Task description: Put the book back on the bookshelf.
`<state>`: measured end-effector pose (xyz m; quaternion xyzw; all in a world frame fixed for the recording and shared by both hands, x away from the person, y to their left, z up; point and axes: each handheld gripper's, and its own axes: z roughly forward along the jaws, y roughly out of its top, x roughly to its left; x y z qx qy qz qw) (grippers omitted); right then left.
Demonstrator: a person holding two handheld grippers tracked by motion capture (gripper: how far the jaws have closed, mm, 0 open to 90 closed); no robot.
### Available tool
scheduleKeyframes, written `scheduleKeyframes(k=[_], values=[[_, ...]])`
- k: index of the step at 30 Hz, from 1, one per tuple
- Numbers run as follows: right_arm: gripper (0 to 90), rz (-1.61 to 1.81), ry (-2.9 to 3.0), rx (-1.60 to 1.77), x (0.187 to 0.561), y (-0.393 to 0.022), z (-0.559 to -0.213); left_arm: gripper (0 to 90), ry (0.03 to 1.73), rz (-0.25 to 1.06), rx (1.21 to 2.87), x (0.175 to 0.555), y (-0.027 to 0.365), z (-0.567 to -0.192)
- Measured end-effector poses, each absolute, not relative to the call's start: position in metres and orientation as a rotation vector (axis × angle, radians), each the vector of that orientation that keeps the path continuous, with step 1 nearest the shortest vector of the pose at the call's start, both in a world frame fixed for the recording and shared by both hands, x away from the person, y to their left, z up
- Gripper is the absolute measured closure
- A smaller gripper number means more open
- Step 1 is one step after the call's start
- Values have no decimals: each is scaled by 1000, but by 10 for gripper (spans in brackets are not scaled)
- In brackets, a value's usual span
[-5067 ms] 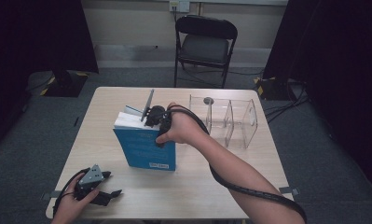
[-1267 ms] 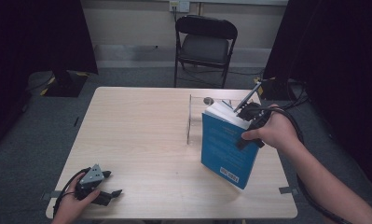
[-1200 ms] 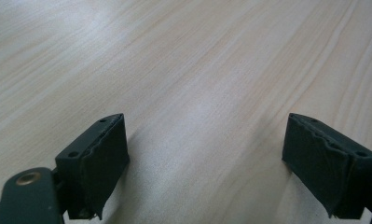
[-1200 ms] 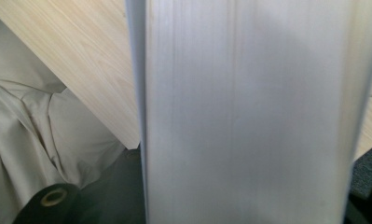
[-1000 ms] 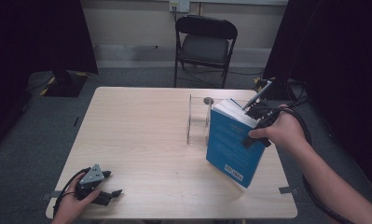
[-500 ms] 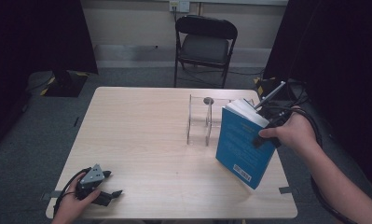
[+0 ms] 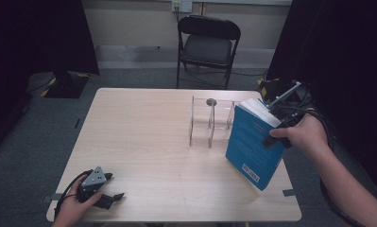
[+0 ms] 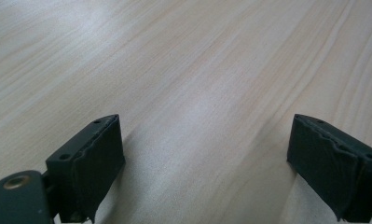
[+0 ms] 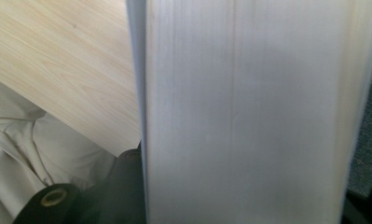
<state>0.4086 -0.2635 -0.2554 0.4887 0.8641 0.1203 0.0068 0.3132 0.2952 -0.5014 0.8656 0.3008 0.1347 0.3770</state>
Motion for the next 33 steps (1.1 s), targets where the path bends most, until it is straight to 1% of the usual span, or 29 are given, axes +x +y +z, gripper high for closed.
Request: scheduleKeyframes(k=[2, 3, 14, 33], values=[[616, 359, 2679, 1529, 408, -265, -255, 99, 769, 344, 2214, 313, 295, -501], [616, 355, 2675, 1536, 408, -265, -255, 98, 777, 322, 2205, 313, 294, -502], [616, 315, 2647, 1571, 416, -273, -251, 96, 776, 322, 2206, 313, 294, -502], [616, 292, 2602, 1612, 434, -268, -248, 87, 764, 329, 2215, 313, 295, -502]])
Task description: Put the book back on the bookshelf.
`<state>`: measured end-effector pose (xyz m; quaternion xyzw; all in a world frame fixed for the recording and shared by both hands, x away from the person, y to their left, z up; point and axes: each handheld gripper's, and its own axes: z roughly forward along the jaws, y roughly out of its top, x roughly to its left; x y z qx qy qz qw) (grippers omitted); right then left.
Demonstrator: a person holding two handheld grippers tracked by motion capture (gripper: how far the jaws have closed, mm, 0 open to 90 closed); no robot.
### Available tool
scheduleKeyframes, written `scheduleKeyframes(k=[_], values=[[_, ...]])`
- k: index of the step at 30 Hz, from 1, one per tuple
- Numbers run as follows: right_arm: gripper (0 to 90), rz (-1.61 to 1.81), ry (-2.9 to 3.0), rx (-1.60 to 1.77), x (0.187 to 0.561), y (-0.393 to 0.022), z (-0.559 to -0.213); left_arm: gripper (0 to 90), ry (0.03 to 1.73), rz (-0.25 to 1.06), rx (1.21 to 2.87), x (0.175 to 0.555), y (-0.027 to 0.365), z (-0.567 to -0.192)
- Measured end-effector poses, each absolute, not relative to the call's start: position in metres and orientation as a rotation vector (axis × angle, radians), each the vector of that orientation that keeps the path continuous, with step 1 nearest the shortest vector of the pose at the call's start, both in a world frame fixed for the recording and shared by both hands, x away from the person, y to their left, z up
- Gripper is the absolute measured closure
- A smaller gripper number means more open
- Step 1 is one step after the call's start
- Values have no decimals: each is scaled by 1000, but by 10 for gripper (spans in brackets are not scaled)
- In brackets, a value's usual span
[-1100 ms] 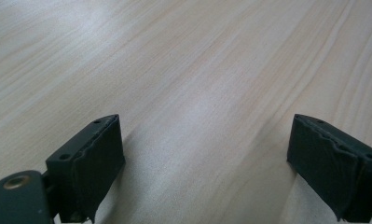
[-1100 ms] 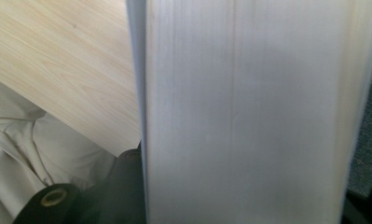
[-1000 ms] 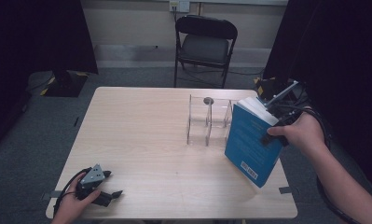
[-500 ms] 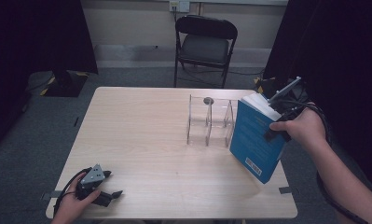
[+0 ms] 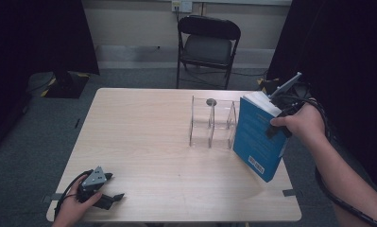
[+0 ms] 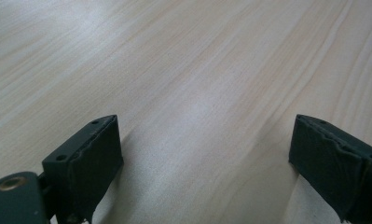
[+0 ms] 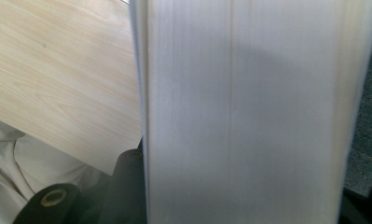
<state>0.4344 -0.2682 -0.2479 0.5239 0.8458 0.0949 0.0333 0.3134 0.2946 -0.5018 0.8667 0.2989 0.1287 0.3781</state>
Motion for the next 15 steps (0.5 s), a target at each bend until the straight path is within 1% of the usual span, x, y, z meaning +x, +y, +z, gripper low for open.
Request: scheduleKeyframes(k=[15], values=[[616, 320, 2558, 1632, 437, -276, -244, 76, 760, 333, 2224, 314, 294, -502]])
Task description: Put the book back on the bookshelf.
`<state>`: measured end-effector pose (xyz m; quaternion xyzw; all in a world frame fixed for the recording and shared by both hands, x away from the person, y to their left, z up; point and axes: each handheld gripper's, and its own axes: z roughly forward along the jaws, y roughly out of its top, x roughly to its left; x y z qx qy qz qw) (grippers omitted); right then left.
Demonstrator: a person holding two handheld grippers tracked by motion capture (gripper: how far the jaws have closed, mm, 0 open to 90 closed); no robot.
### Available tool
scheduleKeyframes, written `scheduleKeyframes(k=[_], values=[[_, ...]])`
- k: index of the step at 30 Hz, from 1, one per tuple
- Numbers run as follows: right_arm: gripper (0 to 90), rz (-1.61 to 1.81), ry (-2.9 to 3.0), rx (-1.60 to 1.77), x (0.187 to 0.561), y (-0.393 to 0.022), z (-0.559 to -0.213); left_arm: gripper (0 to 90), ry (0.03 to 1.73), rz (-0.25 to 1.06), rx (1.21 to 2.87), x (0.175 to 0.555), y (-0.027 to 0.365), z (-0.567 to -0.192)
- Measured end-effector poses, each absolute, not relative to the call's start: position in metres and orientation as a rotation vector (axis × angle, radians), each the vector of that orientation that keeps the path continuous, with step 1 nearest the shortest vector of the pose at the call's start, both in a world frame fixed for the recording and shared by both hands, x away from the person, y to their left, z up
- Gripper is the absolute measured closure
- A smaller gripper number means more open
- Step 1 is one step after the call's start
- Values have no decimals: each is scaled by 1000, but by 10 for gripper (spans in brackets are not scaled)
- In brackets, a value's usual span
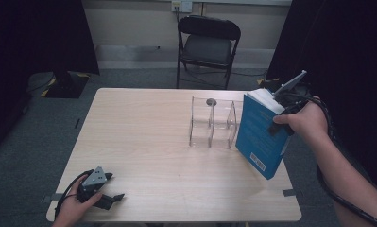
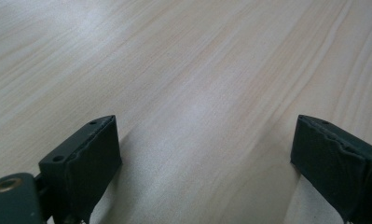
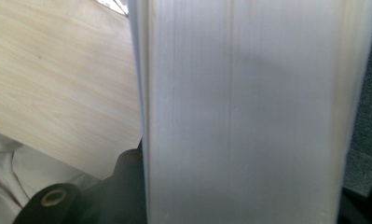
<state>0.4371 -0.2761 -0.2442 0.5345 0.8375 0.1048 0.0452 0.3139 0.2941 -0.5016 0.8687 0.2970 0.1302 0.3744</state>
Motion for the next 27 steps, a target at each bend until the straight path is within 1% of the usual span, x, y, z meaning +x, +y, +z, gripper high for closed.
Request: scheduleKeyframes(k=[15, 27], values=[[616, 354, 2502, 1726, 458, -270, -243, 75, 761, 333, 2228, 314, 294, -501], [616, 369, 2440, 1761, 467, -262, -244, 70, 758, 331, 2225, 314, 294, -502]])
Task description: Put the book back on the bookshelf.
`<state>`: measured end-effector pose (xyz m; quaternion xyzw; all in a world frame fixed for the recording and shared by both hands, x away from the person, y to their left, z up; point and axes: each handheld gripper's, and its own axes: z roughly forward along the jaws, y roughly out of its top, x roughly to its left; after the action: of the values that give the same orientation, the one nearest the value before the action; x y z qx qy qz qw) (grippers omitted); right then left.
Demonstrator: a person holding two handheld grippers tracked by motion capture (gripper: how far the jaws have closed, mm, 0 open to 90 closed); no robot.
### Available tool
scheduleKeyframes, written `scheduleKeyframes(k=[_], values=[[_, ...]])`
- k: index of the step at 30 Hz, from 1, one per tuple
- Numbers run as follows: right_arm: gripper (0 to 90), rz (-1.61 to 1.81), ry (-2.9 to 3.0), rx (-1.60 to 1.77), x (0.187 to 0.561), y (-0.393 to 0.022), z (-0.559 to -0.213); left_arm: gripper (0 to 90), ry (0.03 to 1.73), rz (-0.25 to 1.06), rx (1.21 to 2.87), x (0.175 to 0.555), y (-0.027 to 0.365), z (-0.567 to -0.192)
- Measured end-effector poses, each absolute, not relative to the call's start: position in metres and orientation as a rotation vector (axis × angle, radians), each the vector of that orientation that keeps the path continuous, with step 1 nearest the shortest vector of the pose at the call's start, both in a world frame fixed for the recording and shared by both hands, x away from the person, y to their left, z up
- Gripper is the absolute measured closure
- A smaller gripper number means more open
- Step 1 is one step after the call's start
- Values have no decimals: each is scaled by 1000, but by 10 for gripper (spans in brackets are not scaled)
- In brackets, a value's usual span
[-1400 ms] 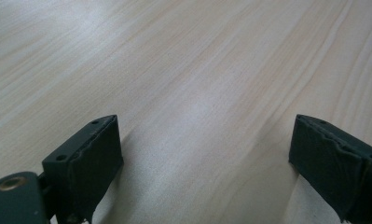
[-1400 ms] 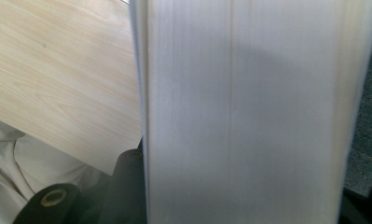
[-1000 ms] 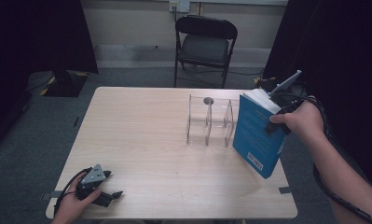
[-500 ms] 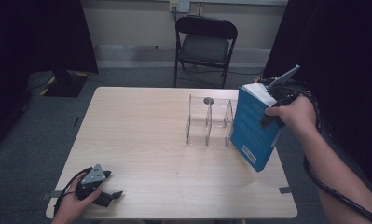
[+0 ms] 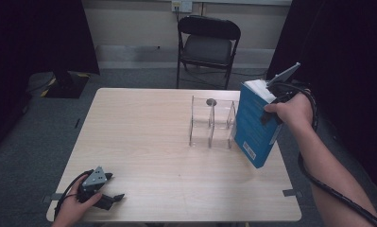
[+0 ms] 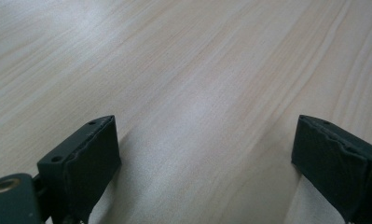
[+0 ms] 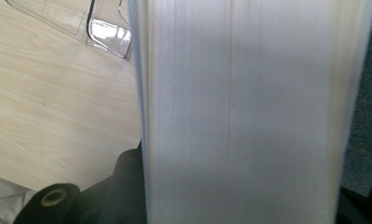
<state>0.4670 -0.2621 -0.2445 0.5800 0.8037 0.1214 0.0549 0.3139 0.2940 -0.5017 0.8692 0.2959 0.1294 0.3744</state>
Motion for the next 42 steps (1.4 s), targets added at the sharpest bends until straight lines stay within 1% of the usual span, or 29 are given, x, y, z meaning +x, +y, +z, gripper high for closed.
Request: scheduleKeyframes(k=[10, 21, 42], values=[[616, 397, 2409, 1804, 474, -264, -245, 66, 756, 326, 2227, 314, 294, -502], [615, 397, 2358, 1844, 482, -262, -256, 58, 756, 318, 2227, 314, 293, -502], [615, 398, 2295, 1859, 501, -248, -264, 53, 747, 319, 2231, 314, 293, -502]])
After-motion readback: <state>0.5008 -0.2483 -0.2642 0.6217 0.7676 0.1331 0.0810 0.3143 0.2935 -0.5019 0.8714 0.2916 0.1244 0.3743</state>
